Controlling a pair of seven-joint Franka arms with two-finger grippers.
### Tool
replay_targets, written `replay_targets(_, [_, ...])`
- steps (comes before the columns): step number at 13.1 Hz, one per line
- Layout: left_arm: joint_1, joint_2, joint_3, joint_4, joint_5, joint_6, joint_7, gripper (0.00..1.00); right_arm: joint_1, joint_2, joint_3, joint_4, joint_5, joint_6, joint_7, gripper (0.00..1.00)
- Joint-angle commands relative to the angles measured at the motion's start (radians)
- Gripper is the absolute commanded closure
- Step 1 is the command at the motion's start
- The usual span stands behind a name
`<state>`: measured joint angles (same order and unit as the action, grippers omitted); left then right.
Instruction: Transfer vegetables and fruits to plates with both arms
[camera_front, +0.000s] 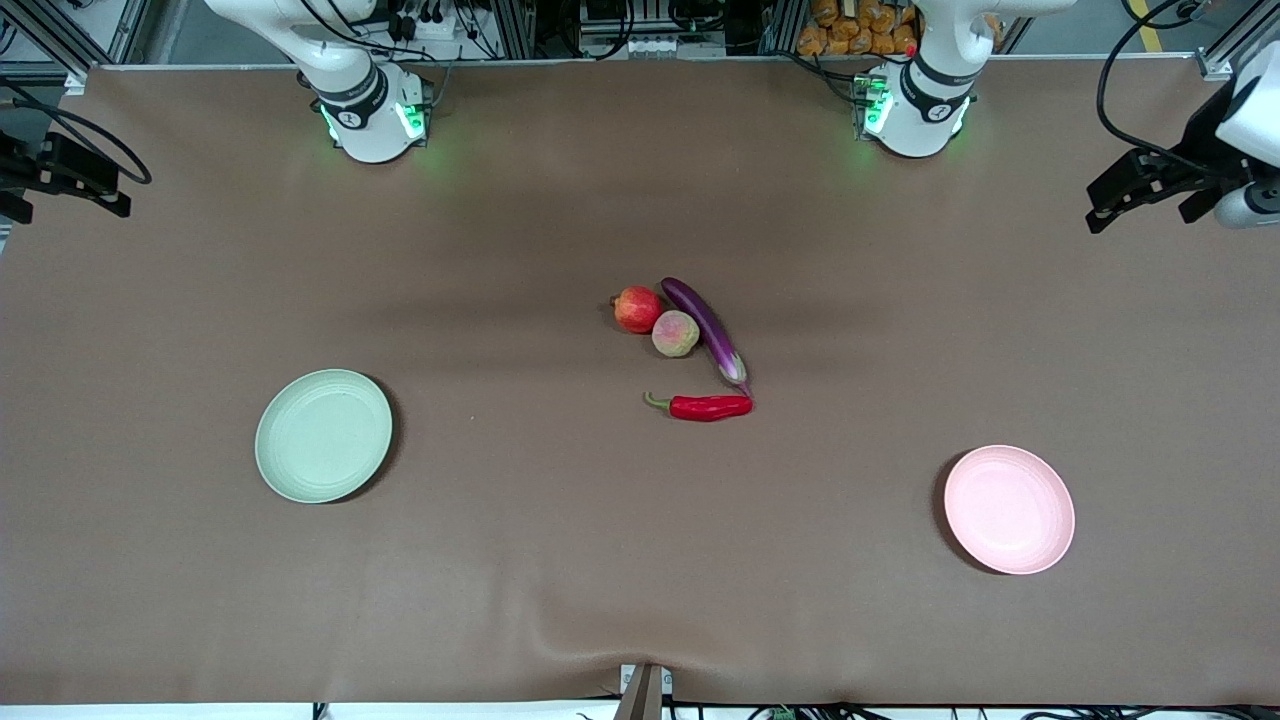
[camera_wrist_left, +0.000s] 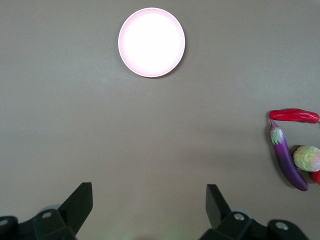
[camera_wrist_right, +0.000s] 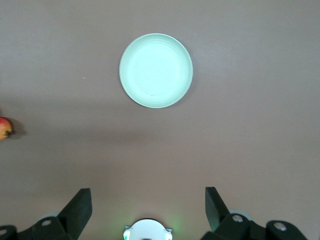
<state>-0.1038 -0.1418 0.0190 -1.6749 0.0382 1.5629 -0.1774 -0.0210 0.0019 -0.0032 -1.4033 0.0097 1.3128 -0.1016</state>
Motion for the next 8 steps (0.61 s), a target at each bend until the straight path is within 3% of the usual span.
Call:
replay_targets(1, [0.001, -0.009, 0.003, 0.011, -0.015, -0.020, 0.019, 0.00, -0.033, -0.010, 0.014, 0.000, 0.045, 0.003, 0.002, 0.00])
replay_targets(8, [-0.002, 0.013, -0.001, 0.024, -0.006, -0.037, 0.010, 0.00, -0.033, -0.010, 0.014, -0.008, 0.046, -0.010, 0.003, 0.00])
